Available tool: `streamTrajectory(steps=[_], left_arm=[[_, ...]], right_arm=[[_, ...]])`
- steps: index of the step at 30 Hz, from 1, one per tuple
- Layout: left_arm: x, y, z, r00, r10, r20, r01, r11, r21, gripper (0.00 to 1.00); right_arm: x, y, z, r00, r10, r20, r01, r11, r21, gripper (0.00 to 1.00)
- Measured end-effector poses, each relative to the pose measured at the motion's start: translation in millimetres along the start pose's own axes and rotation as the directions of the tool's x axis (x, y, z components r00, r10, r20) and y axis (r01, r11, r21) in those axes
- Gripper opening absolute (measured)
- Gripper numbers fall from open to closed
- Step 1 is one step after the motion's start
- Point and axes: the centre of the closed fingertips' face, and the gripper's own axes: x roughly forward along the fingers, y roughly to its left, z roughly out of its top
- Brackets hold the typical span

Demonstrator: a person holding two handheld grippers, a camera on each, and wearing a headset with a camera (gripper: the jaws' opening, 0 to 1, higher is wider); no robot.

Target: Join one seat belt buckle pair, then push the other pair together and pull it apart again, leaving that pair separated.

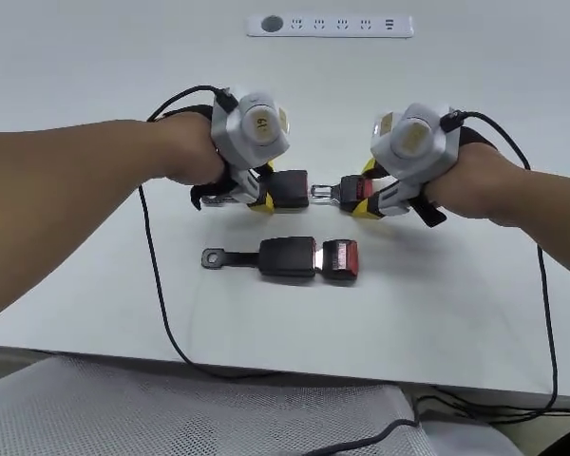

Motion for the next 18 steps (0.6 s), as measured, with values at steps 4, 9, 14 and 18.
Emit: streamTrajectory(steps=[4,9,14,18], left_arm=[[-1.2,-2.8,0.9,1.0000,0.000,-0.005,0.000,1.000,0.005,0.32],[-3.7,-7.1,2.7,1.0000,-0.004,-0.005,0.004,1.000,0.014,0.32],[-4.6,-9.3,4.8,0.9998,-0.009,-0.018,0.010,1.000,0.028,0.32],[-5.7,-10.4,5.8,0.9996,-0.014,-0.025,0.015,0.999,0.035,0.31]], right_arm=[[1.5,0.5,3.5,1.0000,-0.005,-0.004,0.005,1.000,-0.015,0.36],[2.1,-3.7,6.4,0.9998,-0.020,-0.010,0.020,0.999,-0.036,0.36],[6.3,-1.7,13.6,0.9997,-0.024,-0.006,0.023,0.997,-0.077,0.35],[7.2,-3.0,14.6,0.9996,-0.028,-0.005,0.027,0.996,-0.090,0.35]])
